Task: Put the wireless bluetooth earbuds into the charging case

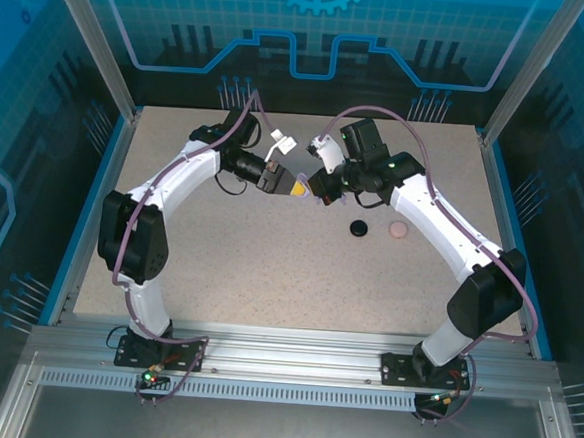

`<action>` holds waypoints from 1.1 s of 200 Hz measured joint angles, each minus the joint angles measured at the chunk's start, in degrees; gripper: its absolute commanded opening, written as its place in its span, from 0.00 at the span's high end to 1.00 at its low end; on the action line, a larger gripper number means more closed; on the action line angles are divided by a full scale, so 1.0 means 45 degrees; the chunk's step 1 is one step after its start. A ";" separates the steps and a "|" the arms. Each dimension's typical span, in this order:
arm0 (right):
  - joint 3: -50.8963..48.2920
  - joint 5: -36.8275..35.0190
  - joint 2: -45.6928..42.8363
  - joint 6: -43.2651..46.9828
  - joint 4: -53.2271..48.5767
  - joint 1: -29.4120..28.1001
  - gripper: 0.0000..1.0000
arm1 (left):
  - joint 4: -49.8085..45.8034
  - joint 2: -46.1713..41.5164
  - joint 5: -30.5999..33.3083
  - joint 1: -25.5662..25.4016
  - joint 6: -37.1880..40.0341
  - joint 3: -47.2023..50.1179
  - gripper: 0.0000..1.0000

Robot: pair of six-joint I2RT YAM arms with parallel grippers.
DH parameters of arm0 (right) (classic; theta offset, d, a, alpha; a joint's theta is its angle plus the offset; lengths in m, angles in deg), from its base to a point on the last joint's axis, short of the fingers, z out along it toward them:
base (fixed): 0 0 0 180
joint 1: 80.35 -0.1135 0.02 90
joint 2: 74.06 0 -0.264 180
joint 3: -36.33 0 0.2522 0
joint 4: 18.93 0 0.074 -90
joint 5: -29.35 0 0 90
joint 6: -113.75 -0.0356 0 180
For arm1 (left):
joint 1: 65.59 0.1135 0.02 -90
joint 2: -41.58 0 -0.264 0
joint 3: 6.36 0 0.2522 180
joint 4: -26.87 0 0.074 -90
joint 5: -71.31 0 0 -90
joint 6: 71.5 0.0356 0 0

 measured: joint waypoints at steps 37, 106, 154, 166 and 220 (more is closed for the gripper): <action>0.0403 0.0044 0.0010 -0.0379 -0.0131 0.0287 0.66 | 0.0578 -0.0355 0.0131 0.0000 -0.0146 0.0481 1.00; 0.0427 0.1205 -0.1894 -0.2385 0.0544 0.2161 0.33 | 0.3181 -0.2181 0.1001 0.0219 -0.1511 0.2477 1.00; 0.0092 0.0627 -0.2501 -0.4012 0.0806 0.2569 0.31 | 0.5707 -0.4031 0.2191 0.0267 -0.2671 0.4070 1.00; -0.0121 0.0306 -0.2220 -0.4401 0.0787 0.2594 0.30 | 0.6450 -0.4566 0.2589 0.0267 -0.2982 0.4561 1.00; -0.0661 -0.0894 0.0194 -0.6232 0.0491 0.2584 0.31 | 1.0273 -0.7140 0.5134 0.0267 -0.4347 0.7218 1.00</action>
